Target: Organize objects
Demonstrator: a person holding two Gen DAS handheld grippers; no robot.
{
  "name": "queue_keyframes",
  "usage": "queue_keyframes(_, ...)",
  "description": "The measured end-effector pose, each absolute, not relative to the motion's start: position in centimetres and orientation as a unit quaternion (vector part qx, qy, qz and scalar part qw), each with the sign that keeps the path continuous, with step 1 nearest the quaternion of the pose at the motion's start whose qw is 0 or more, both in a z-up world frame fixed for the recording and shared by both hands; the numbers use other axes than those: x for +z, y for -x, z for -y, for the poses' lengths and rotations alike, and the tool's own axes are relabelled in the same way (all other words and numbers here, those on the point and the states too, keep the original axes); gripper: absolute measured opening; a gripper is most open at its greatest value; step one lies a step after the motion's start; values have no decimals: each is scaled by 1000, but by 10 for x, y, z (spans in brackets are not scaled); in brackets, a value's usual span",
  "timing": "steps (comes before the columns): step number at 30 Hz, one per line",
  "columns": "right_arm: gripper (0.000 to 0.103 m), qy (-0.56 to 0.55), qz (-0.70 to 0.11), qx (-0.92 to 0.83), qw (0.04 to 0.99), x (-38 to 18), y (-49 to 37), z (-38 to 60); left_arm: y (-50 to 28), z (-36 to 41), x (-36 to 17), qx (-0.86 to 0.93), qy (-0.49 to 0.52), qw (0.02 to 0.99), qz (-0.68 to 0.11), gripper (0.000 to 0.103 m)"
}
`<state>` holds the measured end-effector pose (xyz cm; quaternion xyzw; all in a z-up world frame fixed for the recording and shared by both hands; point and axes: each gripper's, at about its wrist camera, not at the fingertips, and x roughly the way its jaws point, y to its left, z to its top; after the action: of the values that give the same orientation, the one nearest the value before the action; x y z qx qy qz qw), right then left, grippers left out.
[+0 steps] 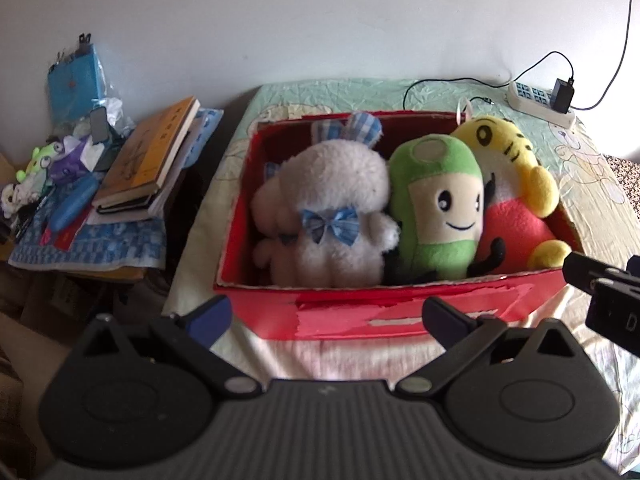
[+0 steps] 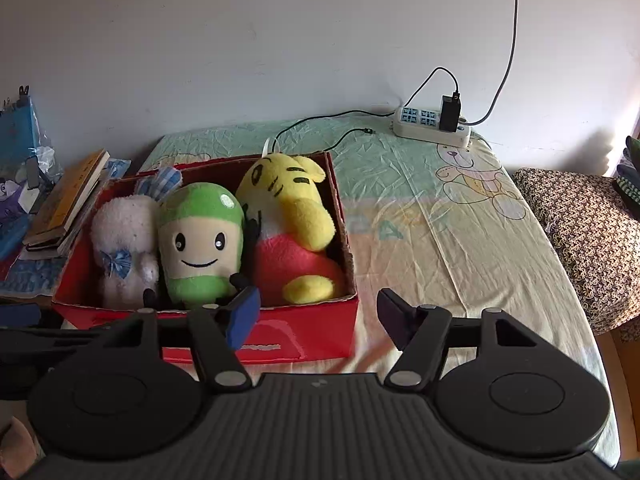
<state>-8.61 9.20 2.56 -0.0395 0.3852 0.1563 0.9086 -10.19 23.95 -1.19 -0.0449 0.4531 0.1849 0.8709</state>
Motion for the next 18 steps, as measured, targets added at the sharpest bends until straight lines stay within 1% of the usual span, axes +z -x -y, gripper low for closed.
queue_keyframes(18,66,23,-403,139,904,14,100,-120,110,-270,-27,176,38,864,-470,102)
